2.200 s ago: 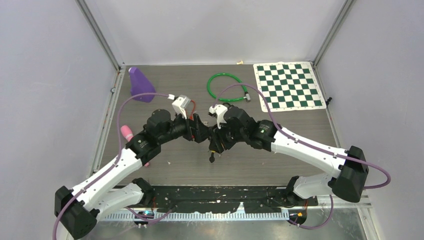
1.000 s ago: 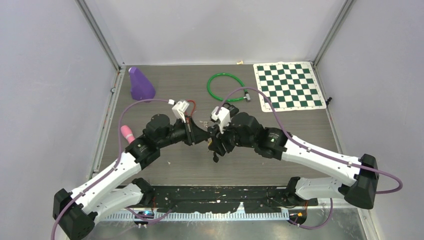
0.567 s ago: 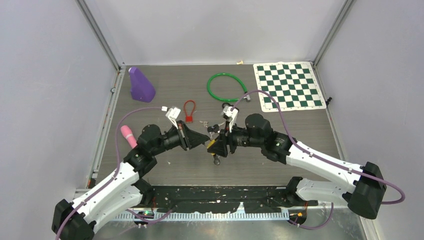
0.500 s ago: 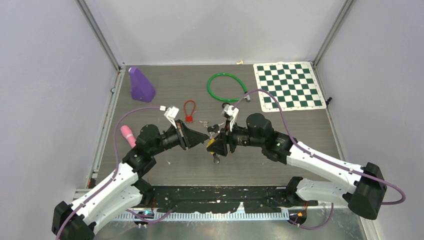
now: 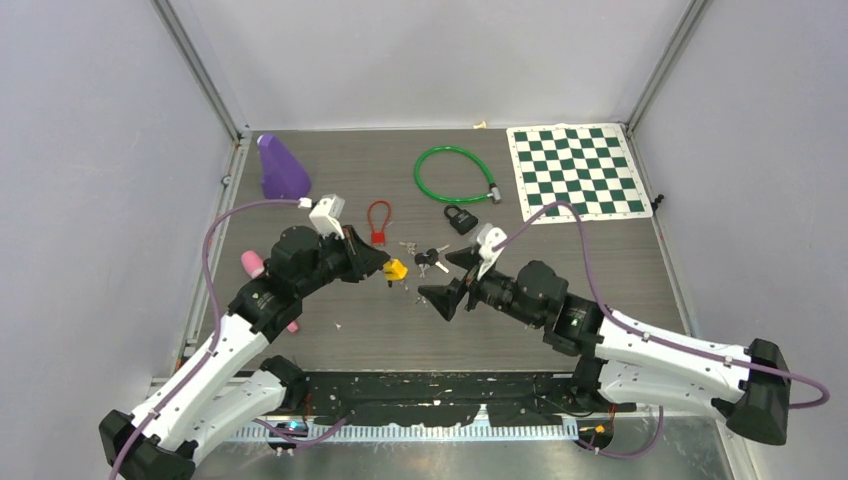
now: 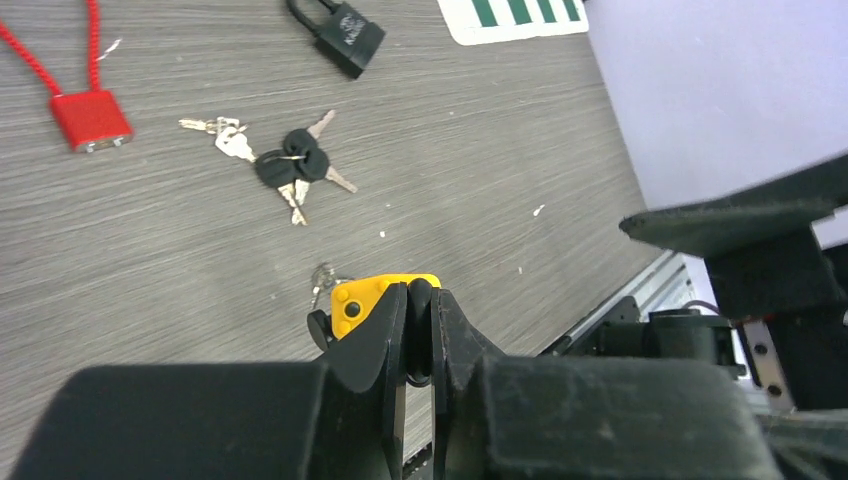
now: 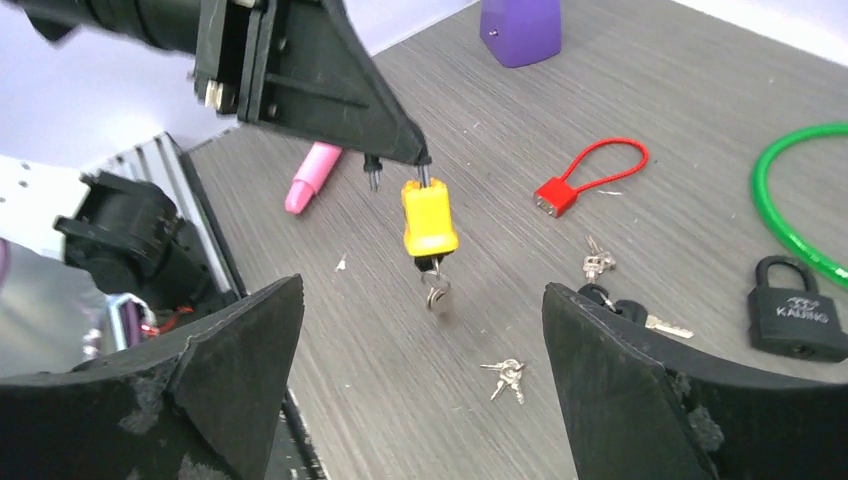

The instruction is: Unlock with the key

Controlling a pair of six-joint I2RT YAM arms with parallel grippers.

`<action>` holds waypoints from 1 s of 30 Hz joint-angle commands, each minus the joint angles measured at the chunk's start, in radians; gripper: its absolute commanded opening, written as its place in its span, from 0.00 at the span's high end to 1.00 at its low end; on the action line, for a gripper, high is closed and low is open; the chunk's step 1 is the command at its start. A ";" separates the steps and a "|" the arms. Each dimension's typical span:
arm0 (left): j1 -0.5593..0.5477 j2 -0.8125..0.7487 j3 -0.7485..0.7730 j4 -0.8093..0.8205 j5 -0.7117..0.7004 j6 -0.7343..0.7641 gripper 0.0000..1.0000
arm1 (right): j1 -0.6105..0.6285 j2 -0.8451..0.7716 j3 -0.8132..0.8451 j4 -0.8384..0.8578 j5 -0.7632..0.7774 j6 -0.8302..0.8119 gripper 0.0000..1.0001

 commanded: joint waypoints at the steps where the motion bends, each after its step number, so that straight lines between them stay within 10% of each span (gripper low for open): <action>1: -0.001 0.004 0.096 -0.057 -0.056 0.034 1.00 | 0.125 0.021 -0.078 0.288 0.192 -0.245 0.04; 17: -0.001 -0.025 0.116 -0.062 0.054 0.025 1.00 | 0.232 0.387 -0.070 0.690 0.359 -0.408 0.04; 30: -0.001 -0.040 0.115 -0.010 0.172 -0.035 1.00 | 0.121 0.472 -0.057 0.707 0.151 -0.276 0.13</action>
